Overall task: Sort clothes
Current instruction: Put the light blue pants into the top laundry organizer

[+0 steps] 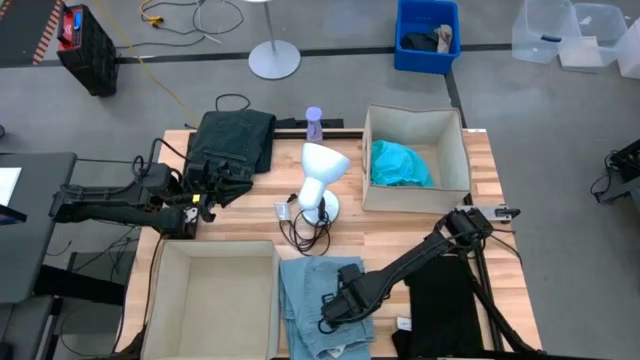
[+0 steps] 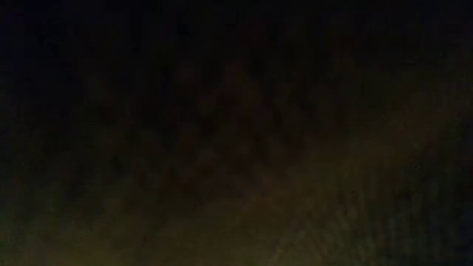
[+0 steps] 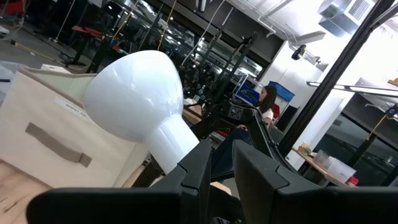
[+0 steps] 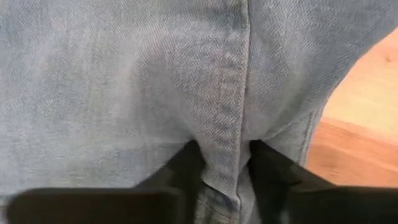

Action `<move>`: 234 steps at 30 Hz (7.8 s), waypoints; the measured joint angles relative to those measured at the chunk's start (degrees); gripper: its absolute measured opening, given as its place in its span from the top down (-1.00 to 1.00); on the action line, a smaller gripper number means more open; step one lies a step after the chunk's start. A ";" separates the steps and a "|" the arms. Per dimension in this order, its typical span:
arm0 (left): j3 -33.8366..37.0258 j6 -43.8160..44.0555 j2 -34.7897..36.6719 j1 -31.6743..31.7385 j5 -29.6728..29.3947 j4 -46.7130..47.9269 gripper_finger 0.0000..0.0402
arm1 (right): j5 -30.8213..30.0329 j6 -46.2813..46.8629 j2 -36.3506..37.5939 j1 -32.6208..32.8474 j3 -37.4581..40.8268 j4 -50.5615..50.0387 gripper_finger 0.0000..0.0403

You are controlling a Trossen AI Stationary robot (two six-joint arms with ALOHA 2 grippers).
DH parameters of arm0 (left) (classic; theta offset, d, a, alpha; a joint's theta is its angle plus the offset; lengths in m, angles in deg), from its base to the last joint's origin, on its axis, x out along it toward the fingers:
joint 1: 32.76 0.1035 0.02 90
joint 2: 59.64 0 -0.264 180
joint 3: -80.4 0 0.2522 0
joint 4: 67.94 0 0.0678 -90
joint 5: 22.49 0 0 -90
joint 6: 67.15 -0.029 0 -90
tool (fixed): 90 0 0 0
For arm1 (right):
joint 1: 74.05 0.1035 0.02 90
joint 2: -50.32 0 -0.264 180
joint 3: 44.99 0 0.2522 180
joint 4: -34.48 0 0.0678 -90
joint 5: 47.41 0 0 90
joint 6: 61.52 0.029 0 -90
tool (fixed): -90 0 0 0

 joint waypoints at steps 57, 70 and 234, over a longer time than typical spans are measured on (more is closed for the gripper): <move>0.00 0.85 -0.02 0.00 0.98 1.03 0.69 | -7.26 12.48 1.65 6.62 -15.24 -17.20 -0.76; 0.00 0.99 0.00 0.00 0.96 2.60 0.69 | -8.14 13.88 1.77 6.49 -21.46 -25.13 -0.73; 0.00 2.53 -0.04 0.02 -7.15 2.99 0.69 | -81.82 -118.20 43.94 -12.87 -21.94 14.23 0.94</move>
